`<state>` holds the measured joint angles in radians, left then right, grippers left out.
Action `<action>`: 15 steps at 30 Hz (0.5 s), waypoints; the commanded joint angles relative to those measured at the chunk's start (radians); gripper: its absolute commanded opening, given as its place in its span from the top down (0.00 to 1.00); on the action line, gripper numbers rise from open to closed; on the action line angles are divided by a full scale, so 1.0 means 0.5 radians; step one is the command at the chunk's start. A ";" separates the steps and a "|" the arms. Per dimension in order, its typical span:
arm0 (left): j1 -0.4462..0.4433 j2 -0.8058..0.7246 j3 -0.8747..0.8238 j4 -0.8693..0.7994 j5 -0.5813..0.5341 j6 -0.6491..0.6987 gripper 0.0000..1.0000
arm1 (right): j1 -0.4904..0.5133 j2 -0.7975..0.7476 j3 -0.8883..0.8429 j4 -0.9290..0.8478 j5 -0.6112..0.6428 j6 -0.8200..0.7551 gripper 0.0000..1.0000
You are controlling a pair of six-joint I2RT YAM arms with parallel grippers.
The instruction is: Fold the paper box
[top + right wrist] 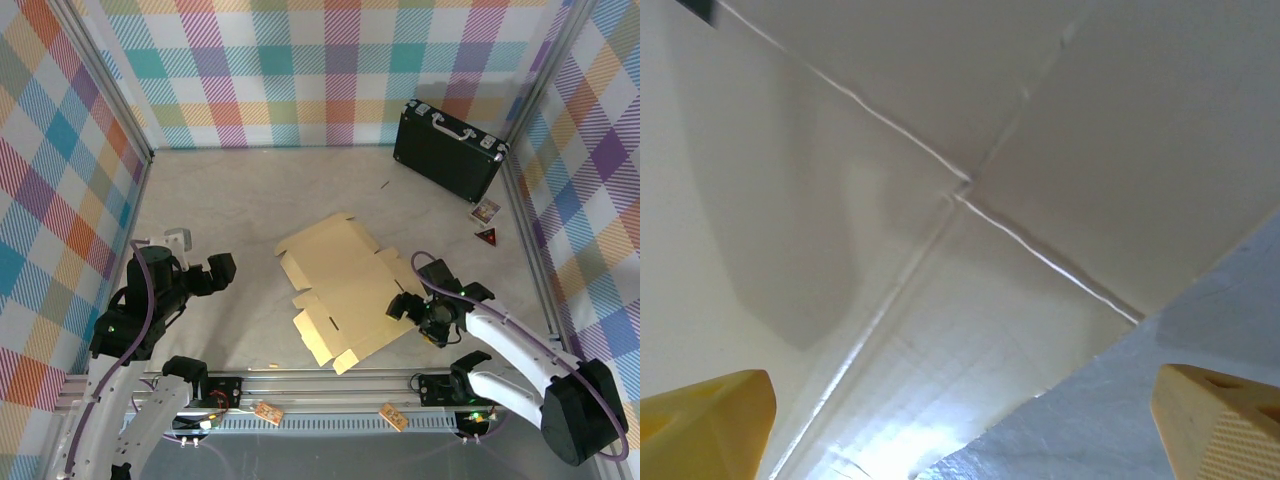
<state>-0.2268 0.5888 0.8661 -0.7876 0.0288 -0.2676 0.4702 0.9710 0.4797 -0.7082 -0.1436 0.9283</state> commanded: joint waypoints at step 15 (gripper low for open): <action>-0.025 0.056 -0.023 -0.016 0.016 0.017 0.00 | -0.012 -0.035 -0.203 1.239 -0.345 0.310 0.10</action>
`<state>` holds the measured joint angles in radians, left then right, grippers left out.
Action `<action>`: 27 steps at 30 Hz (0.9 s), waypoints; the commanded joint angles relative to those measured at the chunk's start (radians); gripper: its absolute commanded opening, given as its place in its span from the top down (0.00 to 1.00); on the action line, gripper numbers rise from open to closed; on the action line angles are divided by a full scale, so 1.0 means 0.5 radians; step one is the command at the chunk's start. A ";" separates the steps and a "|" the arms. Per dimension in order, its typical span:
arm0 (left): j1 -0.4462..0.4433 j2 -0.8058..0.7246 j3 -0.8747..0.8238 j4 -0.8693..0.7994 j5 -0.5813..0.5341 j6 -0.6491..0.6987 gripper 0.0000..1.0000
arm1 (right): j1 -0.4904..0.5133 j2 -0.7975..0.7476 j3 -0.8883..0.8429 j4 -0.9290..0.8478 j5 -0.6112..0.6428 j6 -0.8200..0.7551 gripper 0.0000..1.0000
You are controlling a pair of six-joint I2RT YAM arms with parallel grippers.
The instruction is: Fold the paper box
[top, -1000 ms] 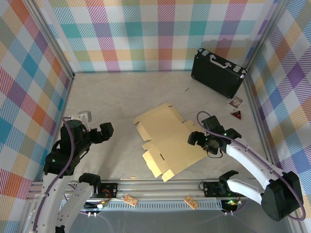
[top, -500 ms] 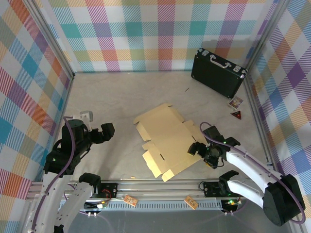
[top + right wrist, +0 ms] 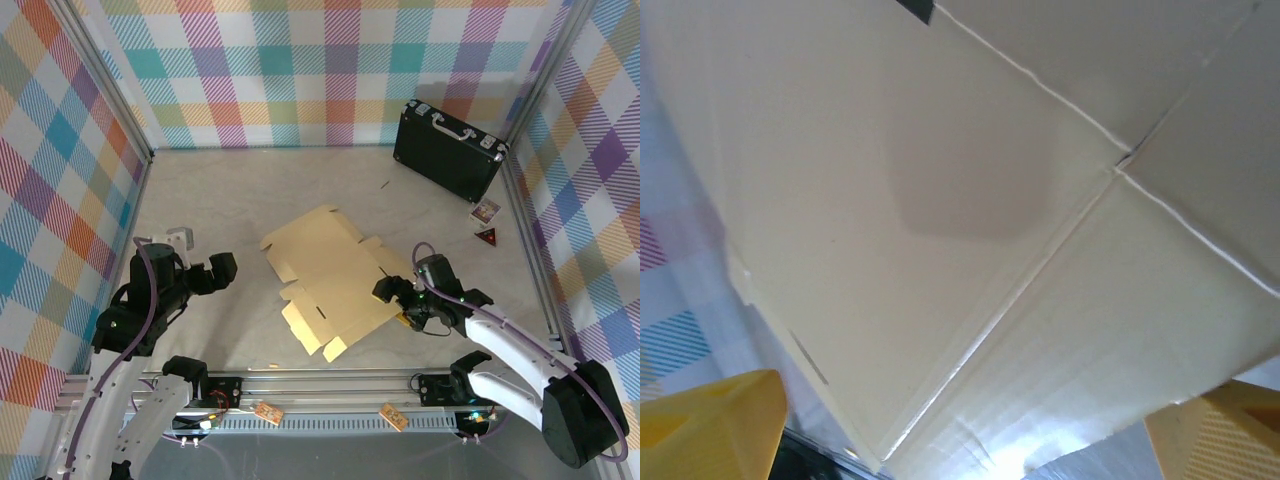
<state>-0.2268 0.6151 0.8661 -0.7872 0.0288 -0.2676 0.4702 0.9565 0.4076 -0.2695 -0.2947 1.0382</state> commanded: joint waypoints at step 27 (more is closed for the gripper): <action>-0.056 0.009 -0.018 -0.034 -0.019 0.008 0.00 | -0.013 0.995 -0.199 2.020 -0.257 0.379 0.46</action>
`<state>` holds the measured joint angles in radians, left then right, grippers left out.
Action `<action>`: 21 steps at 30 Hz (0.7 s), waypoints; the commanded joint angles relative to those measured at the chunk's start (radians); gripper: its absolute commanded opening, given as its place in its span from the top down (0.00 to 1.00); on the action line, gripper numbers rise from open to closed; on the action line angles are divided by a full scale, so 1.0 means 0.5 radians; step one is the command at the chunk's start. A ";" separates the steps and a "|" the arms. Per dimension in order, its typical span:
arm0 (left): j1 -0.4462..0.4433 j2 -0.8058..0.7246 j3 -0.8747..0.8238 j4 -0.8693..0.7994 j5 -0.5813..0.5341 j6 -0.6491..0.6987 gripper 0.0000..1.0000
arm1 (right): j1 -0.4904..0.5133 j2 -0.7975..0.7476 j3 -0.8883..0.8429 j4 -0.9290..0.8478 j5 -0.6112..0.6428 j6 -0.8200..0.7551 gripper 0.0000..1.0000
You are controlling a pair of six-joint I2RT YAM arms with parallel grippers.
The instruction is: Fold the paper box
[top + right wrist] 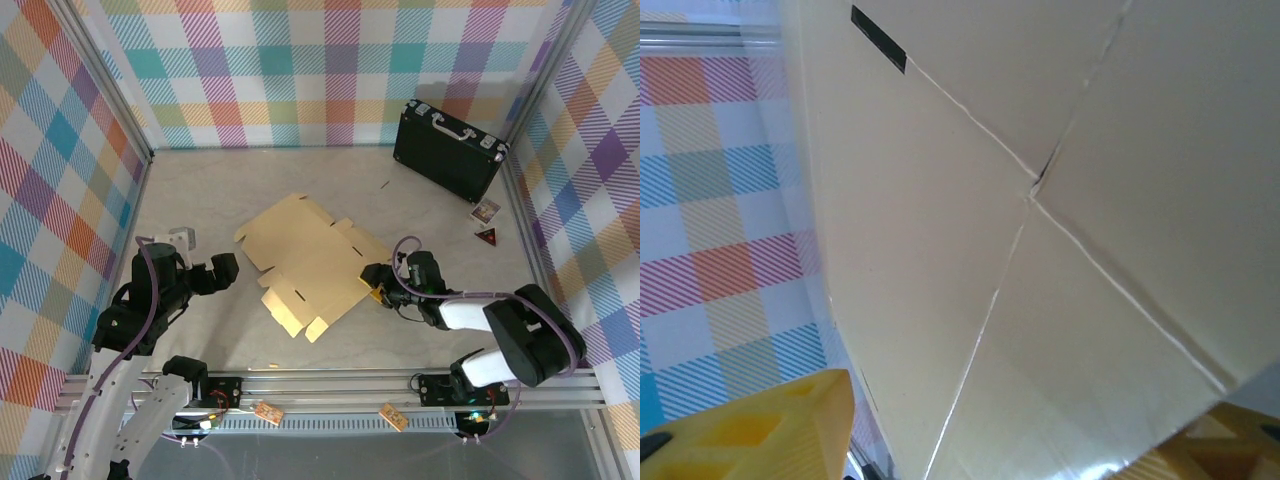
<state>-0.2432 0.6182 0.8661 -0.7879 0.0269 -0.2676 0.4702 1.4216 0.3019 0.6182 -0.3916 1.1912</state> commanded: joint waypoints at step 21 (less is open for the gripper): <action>-0.043 0.022 -0.016 -0.038 -0.030 0.005 0.00 | -0.090 -0.468 1.164 -1.605 0.086 -0.963 1.00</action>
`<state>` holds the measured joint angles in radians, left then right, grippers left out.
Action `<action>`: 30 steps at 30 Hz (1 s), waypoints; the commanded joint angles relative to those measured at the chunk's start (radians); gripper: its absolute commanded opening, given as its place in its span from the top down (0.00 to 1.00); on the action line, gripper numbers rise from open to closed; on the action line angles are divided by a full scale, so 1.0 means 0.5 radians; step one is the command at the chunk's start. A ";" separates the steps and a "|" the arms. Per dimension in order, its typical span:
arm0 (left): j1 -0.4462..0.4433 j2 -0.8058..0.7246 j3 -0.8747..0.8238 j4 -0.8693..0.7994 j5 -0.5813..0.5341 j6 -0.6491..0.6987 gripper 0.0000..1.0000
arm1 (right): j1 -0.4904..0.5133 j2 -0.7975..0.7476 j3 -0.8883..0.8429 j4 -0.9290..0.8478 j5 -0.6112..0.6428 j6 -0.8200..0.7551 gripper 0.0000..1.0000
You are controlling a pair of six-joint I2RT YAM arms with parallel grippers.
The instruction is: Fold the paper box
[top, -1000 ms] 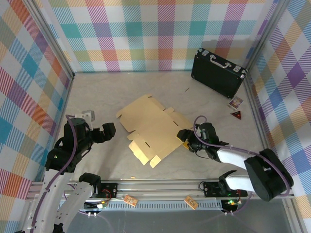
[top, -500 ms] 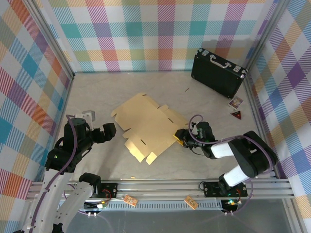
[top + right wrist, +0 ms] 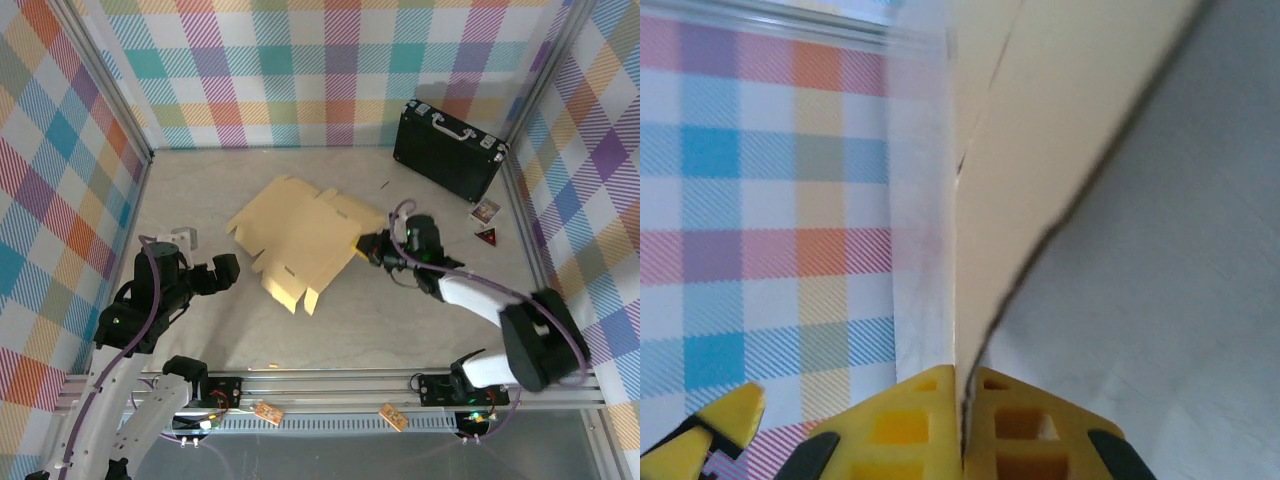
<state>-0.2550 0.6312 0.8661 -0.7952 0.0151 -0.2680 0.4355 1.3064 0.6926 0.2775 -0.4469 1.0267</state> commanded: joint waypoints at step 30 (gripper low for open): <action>-0.024 -0.051 -0.008 -0.042 -0.087 -0.004 0.00 | 0.929 1.737 3.245 -3.743 1.685 -1.449 1.00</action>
<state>-0.2550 0.6147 0.8661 -0.8005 -0.0036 -0.2684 0.8486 2.1159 2.1899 -1.5402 0.4297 0.2989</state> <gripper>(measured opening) 0.997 0.052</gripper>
